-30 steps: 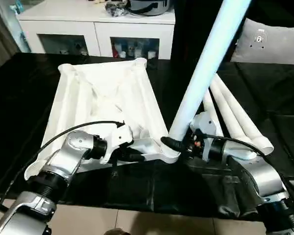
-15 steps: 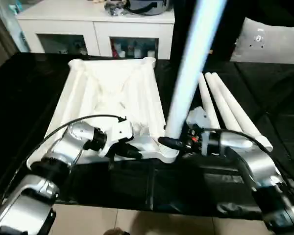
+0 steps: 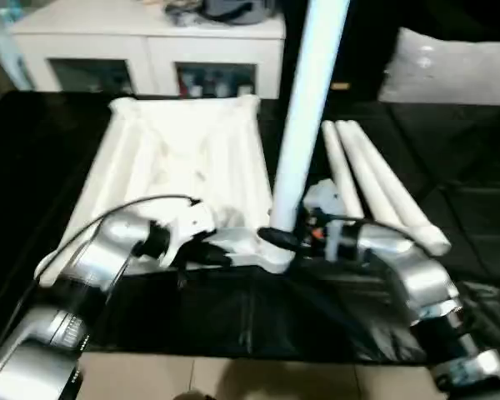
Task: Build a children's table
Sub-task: Rotate leg to tighten
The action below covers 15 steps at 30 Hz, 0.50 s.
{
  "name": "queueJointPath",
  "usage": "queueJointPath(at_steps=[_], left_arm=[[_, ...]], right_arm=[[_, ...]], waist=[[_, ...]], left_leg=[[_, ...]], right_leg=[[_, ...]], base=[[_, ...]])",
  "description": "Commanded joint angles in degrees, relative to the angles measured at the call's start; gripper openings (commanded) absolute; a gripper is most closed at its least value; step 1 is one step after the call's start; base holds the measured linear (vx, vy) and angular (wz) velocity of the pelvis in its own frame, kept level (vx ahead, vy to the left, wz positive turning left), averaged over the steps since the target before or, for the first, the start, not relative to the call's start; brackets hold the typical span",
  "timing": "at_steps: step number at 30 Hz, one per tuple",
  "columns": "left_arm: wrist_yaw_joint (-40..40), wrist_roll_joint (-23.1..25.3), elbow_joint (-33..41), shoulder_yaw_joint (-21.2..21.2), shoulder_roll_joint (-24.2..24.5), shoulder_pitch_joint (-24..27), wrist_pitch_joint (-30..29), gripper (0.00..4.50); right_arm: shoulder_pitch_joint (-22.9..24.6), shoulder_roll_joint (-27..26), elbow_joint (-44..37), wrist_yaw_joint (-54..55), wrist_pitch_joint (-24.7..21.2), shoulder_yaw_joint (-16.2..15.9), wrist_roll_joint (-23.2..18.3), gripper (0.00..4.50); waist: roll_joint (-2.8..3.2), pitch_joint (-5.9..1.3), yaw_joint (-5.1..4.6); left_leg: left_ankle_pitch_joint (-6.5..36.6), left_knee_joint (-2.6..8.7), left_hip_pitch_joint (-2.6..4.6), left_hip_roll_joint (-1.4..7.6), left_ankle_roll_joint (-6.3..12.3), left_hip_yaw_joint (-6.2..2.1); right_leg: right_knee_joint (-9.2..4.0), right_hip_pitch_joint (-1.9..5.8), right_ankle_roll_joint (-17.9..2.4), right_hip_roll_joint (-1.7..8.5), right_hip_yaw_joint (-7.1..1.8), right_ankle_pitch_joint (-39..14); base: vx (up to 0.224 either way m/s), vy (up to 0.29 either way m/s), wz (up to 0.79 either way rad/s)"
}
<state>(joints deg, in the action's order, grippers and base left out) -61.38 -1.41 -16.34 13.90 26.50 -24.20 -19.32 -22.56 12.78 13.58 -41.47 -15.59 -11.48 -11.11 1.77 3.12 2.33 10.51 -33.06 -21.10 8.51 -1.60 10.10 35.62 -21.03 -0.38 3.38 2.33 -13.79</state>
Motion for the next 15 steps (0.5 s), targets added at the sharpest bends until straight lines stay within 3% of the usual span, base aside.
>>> queueJointPath(at_steps=[1,3,7,15], left_arm=[[7.7,-1.4,9.7,-4.3,-1.8,2.4,-7.4,0.00],[8.3,-0.8,15.8,-1.8,-4.1,4.9,-10.7,0.00],[8.7,0.6,19.9,2.1,-6.5,5.6,-12.7,0.00],[14.3,3.7,19.2,3.0,-6.6,2.7,-15.5,0.00]], right_arm=[[2.6,-0.8,8.8,5.6,-5.5,-0.7,3.9,1.89],[0.4,-2.7,12.3,9.1,-5.0,0.3,4.4,1.89],[-2.7,-4.6,16.8,12.9,-5.2,1.6,4.1,1.89],[-3.1,-5.7,17.3,13.3,-5.1,1.3,4.7,1.89]], waist=[[0.40,-1.87,0.10],[0.42,-1.85,-0.25],[0.29,-2.02,-0.20],[0.36,-2.46,-0.04]], left_leg=[[22.2,5.54,0.52,5.40,-2.65,-2.98],[21.8,5.44,0.38,5.30,-2.34,-2.88],[18.9,5.15,0.46,4.95,-0.79,-2.47],[20.0,5.20,0.85,4.94,-1.88,-2.41]], right_leg=[[-5.73,0.34,-11.6,6.11,-3.52,-20.4],[-5.66,0.47,-12.3,6.00,-3.50,-18.9],[-6.00,0.62,-12.5,5.67,-3.43,-15.7],[-5.81,0.77,-11.8,5.39,-3.33,-13.3]], base=[[0.000,0.000,0.00],[0.000,0.000,0.00],[0.000,0.000,0.00],[0.000,0.000,0.00]])
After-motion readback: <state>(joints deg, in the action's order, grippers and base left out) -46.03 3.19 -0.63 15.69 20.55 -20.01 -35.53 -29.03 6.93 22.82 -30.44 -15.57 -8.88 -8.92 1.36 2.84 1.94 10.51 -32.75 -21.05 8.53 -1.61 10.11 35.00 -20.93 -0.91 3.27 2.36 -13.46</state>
